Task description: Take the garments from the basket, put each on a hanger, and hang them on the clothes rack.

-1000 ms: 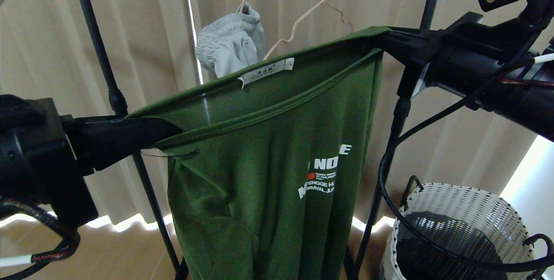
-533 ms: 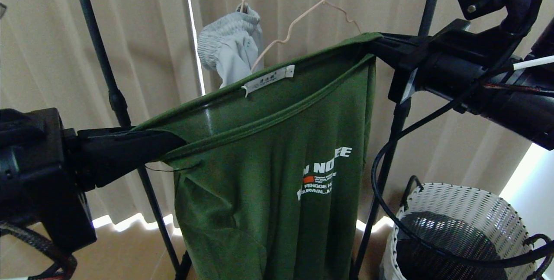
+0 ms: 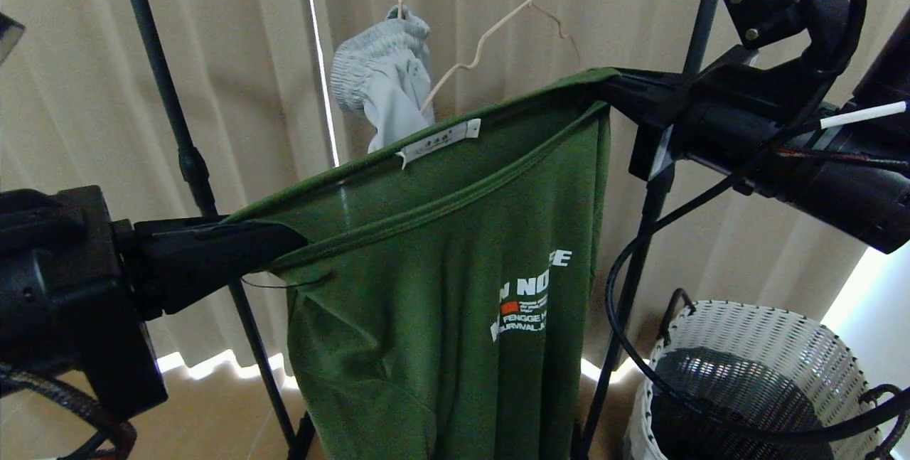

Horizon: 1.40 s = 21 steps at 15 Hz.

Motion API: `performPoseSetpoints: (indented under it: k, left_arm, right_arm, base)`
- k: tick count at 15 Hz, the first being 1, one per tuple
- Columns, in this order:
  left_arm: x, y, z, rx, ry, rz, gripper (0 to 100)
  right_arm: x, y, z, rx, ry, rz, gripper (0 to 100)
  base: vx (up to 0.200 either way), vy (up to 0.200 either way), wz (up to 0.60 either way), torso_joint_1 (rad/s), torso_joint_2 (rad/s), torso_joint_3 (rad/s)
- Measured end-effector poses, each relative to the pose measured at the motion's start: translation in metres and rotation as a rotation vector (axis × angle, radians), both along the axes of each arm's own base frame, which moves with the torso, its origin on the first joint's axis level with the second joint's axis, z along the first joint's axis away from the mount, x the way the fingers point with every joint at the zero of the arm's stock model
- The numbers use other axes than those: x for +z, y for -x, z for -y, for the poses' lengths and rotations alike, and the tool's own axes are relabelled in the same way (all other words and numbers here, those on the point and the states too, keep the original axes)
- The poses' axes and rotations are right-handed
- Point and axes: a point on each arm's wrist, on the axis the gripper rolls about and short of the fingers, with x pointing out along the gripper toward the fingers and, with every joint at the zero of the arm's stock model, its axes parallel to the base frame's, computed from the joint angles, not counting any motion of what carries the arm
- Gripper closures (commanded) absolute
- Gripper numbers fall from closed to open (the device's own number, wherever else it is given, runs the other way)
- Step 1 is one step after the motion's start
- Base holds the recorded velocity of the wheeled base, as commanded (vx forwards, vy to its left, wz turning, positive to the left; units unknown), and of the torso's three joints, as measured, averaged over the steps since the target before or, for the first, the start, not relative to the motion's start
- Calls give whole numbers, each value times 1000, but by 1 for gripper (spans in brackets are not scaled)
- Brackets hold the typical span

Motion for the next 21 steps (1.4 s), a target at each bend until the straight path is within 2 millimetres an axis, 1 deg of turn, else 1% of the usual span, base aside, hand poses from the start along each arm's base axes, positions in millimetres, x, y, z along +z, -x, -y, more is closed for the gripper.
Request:
performPoseSetpoints:
  k: [3,5,8,10,11,14,18,20,21]
  left_arm:
    - [2,-6,1,22,0,1,100]
    - [5,-15,3,50,-3,-2,100]
    - [14,-36,6,118,0,6,100]
    - [20,-57,7,178,-10,22,100]
    - [19,-66,7,203,-31,26,100]
    - [10,-88,11,243,-36,38,100]
    - [1,-97,15,271,-119,69,100]
    - [5,-102,18,280,-73,122,100]
    - [4,-104,20,280,-72,124,100]
  right_arm:
    - [-1,4,3,-2,-15,24,100]
    - [-1,8,6,-5,-21,35,100]
    - [-1,16,18,-24,-19,37,100]
    - [1,23,24,-31,-24,45,100]
    - [0,25,26,-30,-21,42,100]
    - [-19,34,32,-30,9,-5,100]
    - [-21,37,34,-28,10,-6,100]
    - [-23,37,34,-27,14,-13,100]
    - [-25,37,34,-27,16,-19,100]
  base:
    - [0,0,0,0,0,0]
    - [0,0,0,0,0,0]
    - [0,0,0,0,0,0]
    - [0,0,0,0,0,0]
    - [0,0,0,0,0,0]
    - [0,0,0,0,0,0]
    - [0,0,0,0,0,0]
    - [0,0,0,0,0,0]
    - [0,0,0,0,0,0]
